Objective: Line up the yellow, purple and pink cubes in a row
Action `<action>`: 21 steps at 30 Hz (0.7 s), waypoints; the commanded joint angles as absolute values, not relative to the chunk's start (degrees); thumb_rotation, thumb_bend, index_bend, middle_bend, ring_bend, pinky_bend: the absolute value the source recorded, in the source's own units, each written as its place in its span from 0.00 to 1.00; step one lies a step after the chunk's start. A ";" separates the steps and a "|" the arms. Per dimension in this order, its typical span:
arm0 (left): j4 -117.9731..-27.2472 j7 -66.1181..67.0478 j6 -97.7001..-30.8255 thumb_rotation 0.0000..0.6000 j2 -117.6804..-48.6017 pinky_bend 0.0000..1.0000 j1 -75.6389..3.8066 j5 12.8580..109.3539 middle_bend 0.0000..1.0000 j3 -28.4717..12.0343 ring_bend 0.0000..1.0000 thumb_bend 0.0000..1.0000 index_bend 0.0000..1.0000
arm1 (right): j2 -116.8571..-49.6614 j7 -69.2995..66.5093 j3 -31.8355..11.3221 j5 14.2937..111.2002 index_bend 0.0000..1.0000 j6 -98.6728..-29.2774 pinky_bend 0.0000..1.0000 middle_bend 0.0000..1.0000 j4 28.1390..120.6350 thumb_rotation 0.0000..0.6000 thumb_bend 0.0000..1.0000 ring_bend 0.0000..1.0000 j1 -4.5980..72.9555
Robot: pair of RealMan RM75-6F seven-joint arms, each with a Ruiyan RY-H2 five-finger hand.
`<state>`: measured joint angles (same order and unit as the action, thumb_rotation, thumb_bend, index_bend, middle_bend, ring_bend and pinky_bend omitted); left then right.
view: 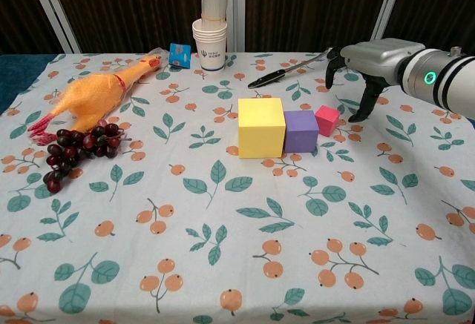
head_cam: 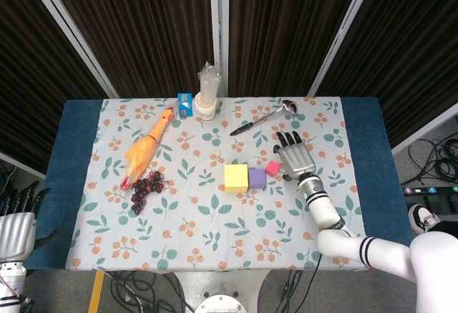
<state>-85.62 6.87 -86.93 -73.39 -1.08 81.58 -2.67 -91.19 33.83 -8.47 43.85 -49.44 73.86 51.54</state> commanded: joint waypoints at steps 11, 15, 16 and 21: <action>-85.78 7.05 -86.89 1.00 -73.33 0.08 -0.80 81.21 0.15 -2.65 0.12 0.12 0.22 | -94.76 31.86 -4.80 55.94 0.30 -44.27 0.00 0.03 63.02 1.00 0.12 0.00 54.04; -85.85 7.02 -86.80 1.00 -73.23 0.08 -0.73 81.07 0.15 -2.65 0.12 0.12 0.22 | -95.77 30.20 -4.05 59.31 0.30 -43.60 0.00 0.03 60.26 1.00 0.13 0.00 54.09; -85.88 7.03 -86.77 1.00 -73.20 0.08 -0.76 81.08 0.15 -2.67 0.12 0.12 0.22 | -95.96 29.84 -3.93 59.90 0.30 -43.40 0.00 0.03 59.73 1.00 0.13 0.00 54.09; -86.01 7.21 -86.60 1.00 -73.19 0.08 -0.81 80.99 0.15 -2.72 0.12 0.12 0.22 | -96.97 27.03 -3.54 63.80 0.30 -43.38 0.00 0.03 57.68 1.00 0.15 0.00 53.93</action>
<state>-86.01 7.20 -86.61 -73.19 -0.81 81.00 -2.72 -96.53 27.90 -3.78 62.79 -43.41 58.35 53.98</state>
